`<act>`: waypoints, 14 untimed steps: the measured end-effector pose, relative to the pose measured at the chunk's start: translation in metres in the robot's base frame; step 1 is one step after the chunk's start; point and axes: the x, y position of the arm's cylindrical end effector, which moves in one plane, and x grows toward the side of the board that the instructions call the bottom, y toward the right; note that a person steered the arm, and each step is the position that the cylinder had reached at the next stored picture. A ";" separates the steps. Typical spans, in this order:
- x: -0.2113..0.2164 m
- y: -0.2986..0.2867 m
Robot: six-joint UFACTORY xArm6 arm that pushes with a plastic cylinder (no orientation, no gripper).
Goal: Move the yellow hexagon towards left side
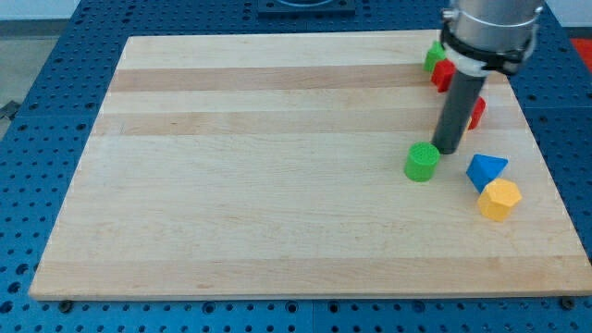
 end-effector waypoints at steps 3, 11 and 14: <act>0.012 0.124; 0.094 0.091; 0.092 -0.005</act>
